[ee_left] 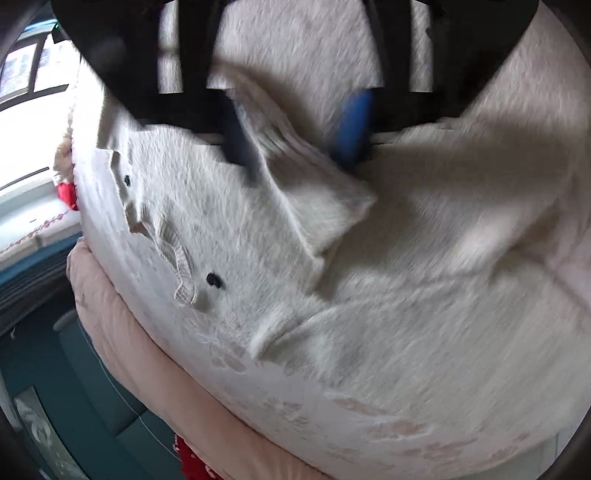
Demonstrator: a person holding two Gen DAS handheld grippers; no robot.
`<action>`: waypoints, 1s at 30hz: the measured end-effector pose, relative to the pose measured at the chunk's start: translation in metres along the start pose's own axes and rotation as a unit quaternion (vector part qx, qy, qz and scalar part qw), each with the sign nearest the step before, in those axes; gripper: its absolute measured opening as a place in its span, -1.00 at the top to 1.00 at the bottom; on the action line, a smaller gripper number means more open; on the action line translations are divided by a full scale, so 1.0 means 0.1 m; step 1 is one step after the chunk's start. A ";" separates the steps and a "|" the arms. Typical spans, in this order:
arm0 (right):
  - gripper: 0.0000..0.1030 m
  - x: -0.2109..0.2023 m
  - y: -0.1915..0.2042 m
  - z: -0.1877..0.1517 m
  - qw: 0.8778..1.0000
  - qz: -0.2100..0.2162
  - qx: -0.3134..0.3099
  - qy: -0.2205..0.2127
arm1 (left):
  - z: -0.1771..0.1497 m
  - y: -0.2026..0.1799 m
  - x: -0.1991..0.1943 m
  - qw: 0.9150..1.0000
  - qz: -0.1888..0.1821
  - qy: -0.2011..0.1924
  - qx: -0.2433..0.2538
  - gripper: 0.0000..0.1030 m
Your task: Fold small clothes
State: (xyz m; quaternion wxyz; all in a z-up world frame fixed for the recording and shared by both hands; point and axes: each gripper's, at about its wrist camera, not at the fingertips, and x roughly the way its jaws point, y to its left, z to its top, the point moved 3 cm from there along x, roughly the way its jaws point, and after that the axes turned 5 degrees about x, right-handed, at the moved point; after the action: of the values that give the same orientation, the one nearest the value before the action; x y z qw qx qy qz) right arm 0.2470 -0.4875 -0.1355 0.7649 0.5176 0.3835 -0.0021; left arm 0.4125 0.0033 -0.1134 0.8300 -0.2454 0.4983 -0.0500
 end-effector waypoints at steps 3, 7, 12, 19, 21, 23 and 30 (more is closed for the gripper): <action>0.85 0.03 0.24 0.16 0.999 0.006 -0.021 -0.043 | 0.25 -0.21 -0.25 0.997 -0.032 -0.054 0.047 0.84; 0.86 -0.23 0.50 0.09 0.991 0.030 -0.087 -0.100 | 0.40 -0.28 -0.58 0.989 -0.054 -0.106 0.085 0.83; 0.91 0.26 0.01 -0.12 0.993 -0.068 -0.089 -0.029 | 0.09 0.18 0.09 0.996 0.021 -0.022 0.090 0.83; 0.76 -0.08 0.64 -0.22 0.967 -0.108 -0.198 -0.116 | 0.00 0.22 0.10 0.992 -0.010 -0.071 0.101 0.76; 0.78 -0.02 0.77 -0.20 0.966 -0.099 -0.210 -0.114 | 0.01 0.27 0.14 0.992 -0.025 -0.077 0.094 0.75; 0.78 0.26 0.69 -0.12 0.966 -0.135 -0.206 -0.086 | 0.02 0.35 0.15 0.992 -0.043 -0.081 0.083 0.75; 0.96 0.31 0.50 -0.10 0.964 -0.173 -0.169 -0.114 | -0.02 0.43 0.10 0.991 -0.071 -0.089 0.069 0.74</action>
State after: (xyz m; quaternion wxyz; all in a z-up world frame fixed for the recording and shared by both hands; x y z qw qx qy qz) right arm 0.2831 -0.4445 -0.1154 0.8678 0.3027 0.3724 -0.1289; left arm 0.4084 0.0370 -0.1417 0.8806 -0.2257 0.3987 -0.1214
